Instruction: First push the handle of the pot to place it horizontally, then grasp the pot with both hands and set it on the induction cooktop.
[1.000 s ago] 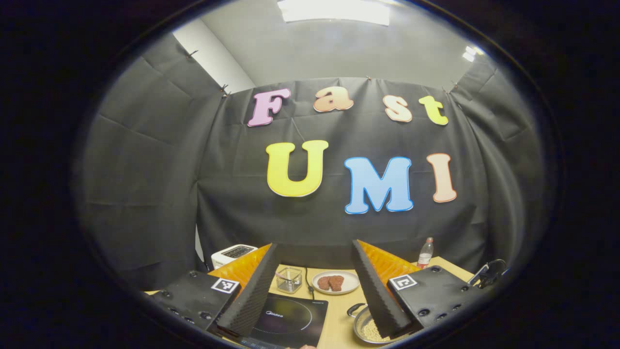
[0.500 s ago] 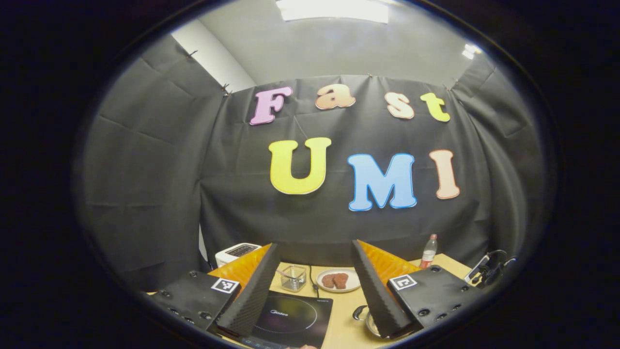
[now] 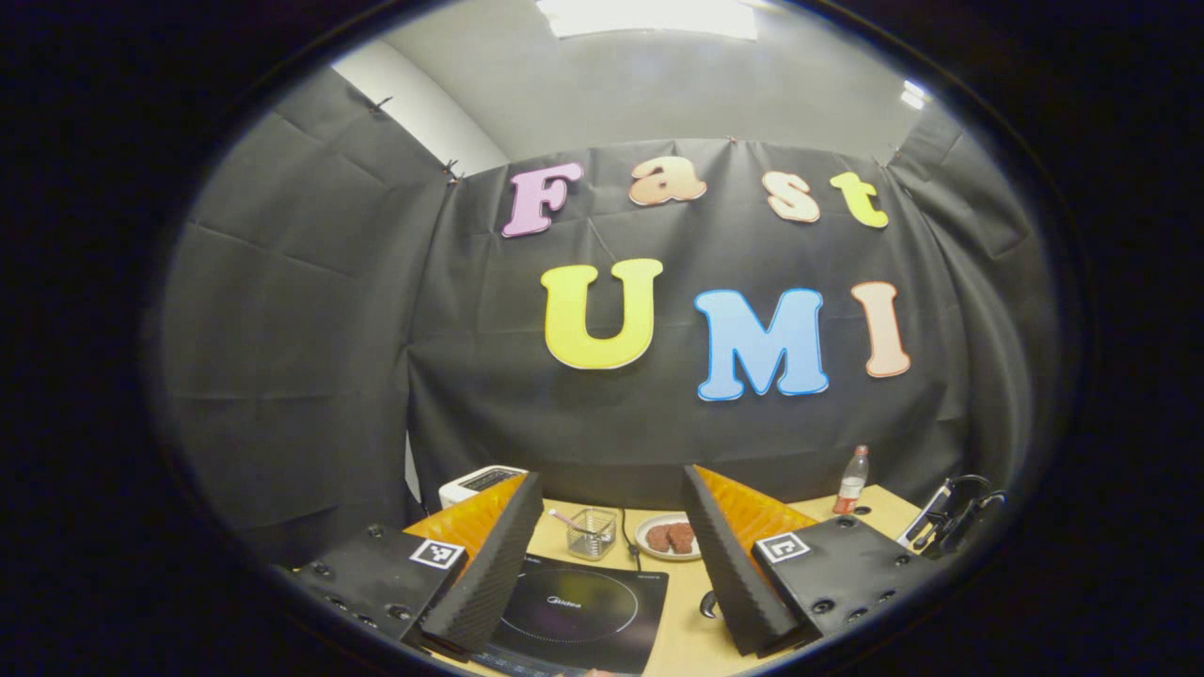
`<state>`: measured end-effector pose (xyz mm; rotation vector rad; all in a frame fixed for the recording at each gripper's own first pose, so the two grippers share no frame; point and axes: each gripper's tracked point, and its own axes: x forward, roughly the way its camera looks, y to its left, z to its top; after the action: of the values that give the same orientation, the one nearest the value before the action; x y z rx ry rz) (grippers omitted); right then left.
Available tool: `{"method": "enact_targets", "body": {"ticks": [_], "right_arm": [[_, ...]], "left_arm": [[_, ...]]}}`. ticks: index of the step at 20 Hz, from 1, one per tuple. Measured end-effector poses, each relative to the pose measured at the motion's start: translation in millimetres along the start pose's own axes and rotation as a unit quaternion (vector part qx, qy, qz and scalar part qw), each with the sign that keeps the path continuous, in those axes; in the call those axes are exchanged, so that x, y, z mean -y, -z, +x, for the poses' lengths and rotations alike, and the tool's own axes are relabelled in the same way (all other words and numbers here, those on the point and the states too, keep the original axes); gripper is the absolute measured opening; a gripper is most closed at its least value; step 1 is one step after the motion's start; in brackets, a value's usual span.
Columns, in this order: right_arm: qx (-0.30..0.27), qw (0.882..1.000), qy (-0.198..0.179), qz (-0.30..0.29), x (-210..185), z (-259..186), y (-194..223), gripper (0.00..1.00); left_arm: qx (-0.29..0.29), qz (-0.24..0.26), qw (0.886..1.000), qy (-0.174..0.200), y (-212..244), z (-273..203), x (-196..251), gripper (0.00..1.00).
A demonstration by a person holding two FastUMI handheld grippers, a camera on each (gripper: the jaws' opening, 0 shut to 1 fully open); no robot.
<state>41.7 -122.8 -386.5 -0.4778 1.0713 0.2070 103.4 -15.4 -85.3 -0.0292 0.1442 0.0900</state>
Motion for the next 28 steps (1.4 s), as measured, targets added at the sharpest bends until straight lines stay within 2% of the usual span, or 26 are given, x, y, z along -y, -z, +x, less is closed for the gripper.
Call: {"method": "enact_targets", "body": {"ticks": [2, 4, 6, 7, 9, 14, 15, 17, 18, 19, 20, 22, 24, 26, 28], "right_arm": [[0.002, 1.0, 0.001, -0.002, -2, 2, -5, 0.01], [0.005, 1.0, 0.001, -0.001, -4, 4, -10, 0.01], [0.009, 1.0, 0.001, 0.002, -7, 4, -15, 0.01], [0.011, 1.0, 0.002, 0.004, -7, 5, -17, 0.01], [0.011, 1.0, 0.004, 0.007, -7, 2, -16, 0.01], [0.019, 0.997, -0.004, 0.074, -2, -15, -13, 0.03], [0.014, 0.996, -0.011, 0.087, -5, -13, -9, 0.11], [0.02, 0.994, -0.01, 0.108, -1, -25, -5, 0.6], [0.025, 0.993, -0.002, 0.119, 4, -29, -5, 0.75], [0.029, 0.991, 0.009, 0.128, 10, -32, -3, 0.8], [0.034, 0.989, 0.017, 0.14, 13, -35, -4, 0.88], [0.046, 0.984, 0.015, 0.172, 15, -42, -5, 0.94], [0.062, 0.976, -0.01, 0.21, 12, -50, -12, 0.94], [0.08, 0.969, -0.01, 0.235, 22, -56, -21, 0.94], [0.102, 0.956, -0.016, 0.274, 26, -59, -37, 0.98]], "left_arm": [[-0.001, 0.001, 1.0, -0.003, 1, 0, -2, 0.97], [-0.004, 0.001, 1.0, -0.005, 5, -1, -3, 1.0], [-0.008, 0.003, 1.0, -0.004, 9, 1, -1, 0.97], [-0.01, 0.004, 1.0, -0.001, 11, 2, 1, 1.0], [-0.015, 0.002, 1.0, 0.007, 18, 4, 6, 1.0], [-0.027, -0.003, 0.999, 0.029, 33, 19, 20, 1.0], [-0.03, -0.002, 0.999, 0.035, 37, 23, 24, 1.0], [-0.037, 0.001, 0.998, 0.047, 48, 33, 32, 0.97], [-0.043, 0.003, 0.998, 0.053, 54, 36, 37, 0.97], [-0.05, 0.004, 0.997, 0.062, 61, 40, 42, 1.0], [-0.06, 0.004, 0.996, 0.072, 70, 44, 50, 0.97], [-0.084, 0.005, 0.992, 0.092, 89, 52, 63, 0.97], [-0.1, 0.009, 0.989, 0.105, 106, 63, 73, 0.97], [-0.117, 0.012, 0.986, 0.12, 123, 70, 85, 0.98], [-0.137, 0.016, 0.981, 0.134, 143, 78, 96, 0.99]]}}
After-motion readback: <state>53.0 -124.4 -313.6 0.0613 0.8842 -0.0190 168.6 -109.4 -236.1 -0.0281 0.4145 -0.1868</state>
